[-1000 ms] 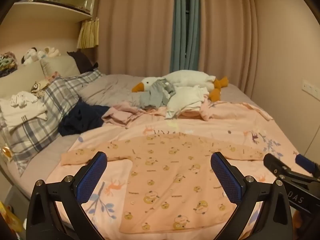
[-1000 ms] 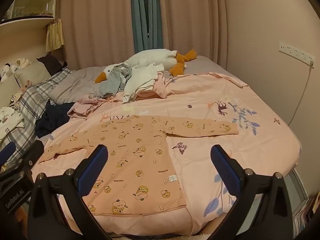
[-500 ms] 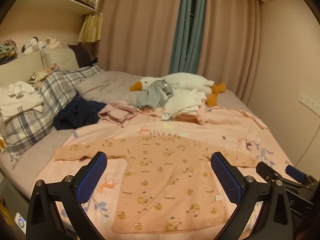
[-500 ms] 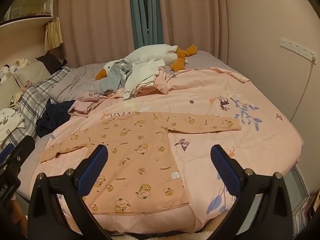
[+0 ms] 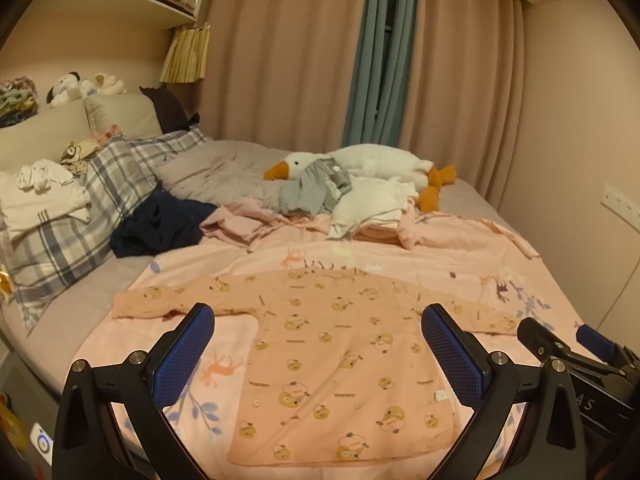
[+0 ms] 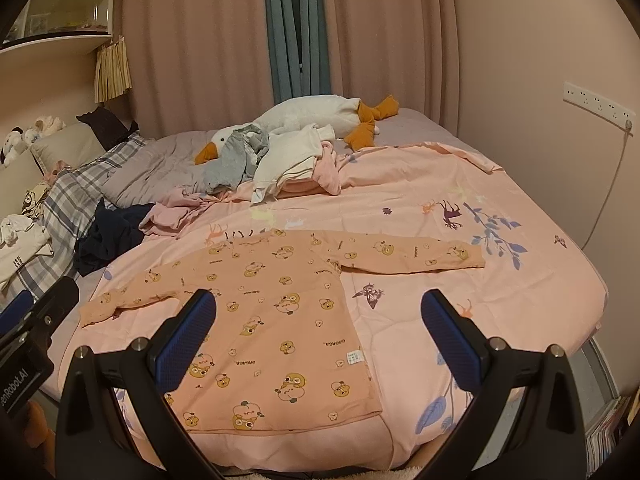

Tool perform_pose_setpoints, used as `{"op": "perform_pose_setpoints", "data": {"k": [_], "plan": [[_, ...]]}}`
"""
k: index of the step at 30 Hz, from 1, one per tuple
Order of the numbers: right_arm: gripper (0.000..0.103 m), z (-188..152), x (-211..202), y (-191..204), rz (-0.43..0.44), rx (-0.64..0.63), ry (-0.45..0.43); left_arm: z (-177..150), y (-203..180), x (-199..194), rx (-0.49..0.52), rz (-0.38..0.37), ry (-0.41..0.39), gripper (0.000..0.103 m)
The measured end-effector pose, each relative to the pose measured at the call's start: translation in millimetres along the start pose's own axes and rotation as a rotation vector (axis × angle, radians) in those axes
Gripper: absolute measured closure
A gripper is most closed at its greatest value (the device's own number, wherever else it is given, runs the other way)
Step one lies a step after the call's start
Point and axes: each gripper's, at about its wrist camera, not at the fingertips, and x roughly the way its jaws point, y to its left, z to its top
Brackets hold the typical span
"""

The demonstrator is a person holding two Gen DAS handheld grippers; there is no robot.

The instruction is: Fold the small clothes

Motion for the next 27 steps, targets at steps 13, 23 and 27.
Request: {"op": "perform_pose_setpoints", "data": {"k": [13, 23, 27], "plan": [[0.001, -0.2, -3.3, 7.0, 0.008, -0.015, -0.046, -1.2, -4.4, 2.1, 0.017, 0.017, -0.003, 0.0], [0.0, 0.9, -2.7, 8.8, 0.013, -0.017, -0.066, -0.2, -5.9, 3.4, 0.021, 0.036, -0.01, 0.0], [0.001, 0.0, -2.9, 9.4, 0.014, -0.01, -0.064, 0.4, -6.3, 6.7, 0.019, 0.041, 0.002, 0.0]]}}
